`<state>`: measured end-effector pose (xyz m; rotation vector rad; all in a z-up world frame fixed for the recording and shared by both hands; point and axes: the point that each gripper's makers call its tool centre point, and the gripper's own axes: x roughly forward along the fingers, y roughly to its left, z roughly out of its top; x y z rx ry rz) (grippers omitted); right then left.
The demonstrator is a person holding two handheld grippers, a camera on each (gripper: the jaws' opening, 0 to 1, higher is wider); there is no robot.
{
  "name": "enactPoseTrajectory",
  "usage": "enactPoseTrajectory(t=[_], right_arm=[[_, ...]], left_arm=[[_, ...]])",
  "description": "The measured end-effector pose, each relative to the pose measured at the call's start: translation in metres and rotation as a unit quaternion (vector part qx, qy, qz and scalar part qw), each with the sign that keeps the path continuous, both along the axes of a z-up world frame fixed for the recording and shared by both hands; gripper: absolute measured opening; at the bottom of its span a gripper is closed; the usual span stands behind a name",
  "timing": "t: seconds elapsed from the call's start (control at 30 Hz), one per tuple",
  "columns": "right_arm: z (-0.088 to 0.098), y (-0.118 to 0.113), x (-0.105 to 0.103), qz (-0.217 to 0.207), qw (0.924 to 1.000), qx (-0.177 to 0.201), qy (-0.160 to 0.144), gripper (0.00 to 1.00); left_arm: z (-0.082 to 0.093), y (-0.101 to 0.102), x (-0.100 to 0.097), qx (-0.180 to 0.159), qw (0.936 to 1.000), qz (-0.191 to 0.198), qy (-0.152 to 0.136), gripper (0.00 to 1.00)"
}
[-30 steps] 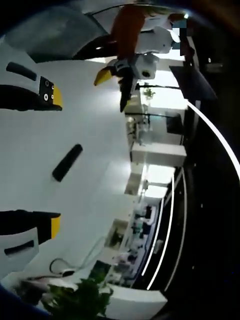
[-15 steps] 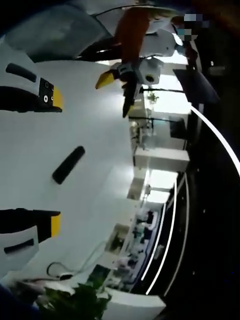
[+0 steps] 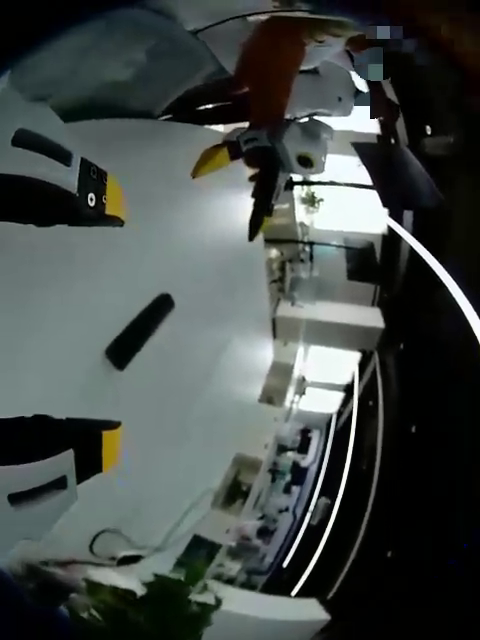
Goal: Press the specified remote control buttons in sequence, fully releasing each button before pressing the next.
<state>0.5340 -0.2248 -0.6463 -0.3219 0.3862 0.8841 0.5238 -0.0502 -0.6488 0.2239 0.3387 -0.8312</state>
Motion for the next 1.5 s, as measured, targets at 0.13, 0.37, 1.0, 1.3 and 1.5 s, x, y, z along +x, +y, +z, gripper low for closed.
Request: enactPoseTrajectory(t=[0.13, 0.37, 1.0, 1.3, 1.5], right_arm=[[-0.001, 0.001, 0.003, 0.002, 1.0, -0.002, 0.001, 0.76], [-0.007, 0.003, 0.008, 0.013, 0.9998, -0.011, 0.005, 0.75], [-0.016, 0.005, 0.017, 0.026, 0.9991, -0.029, 0.016, 0.73], [-0.019, 0.006, 0.022, 0.034, 0.9986, -0.038, 0.016, 0.72], [-0.021, 0.009, 0.024, 0.039, 0.9982, -0.044, 0.017, 0.72]], left_arm=[[-0.002, 0.001, 0.003, 0.003, 1.0, -0.002, 0.002, 0.96], [-0.006, 0.002, 0.008, 0.007, 0.9999, -0.008, 0.007, 0.95], [-0.016, -0.006, 0.018, 0.019, 0.9993, -0.025, 0.018, 0.94], [-0.017, -0.006, 0.024, 0.025, 0.999, -0.032, 0.021, 0.92], [-0.019, -0.003, 0.029, 0.034, 0.9986, -0.034, 0.021, 0.91]])
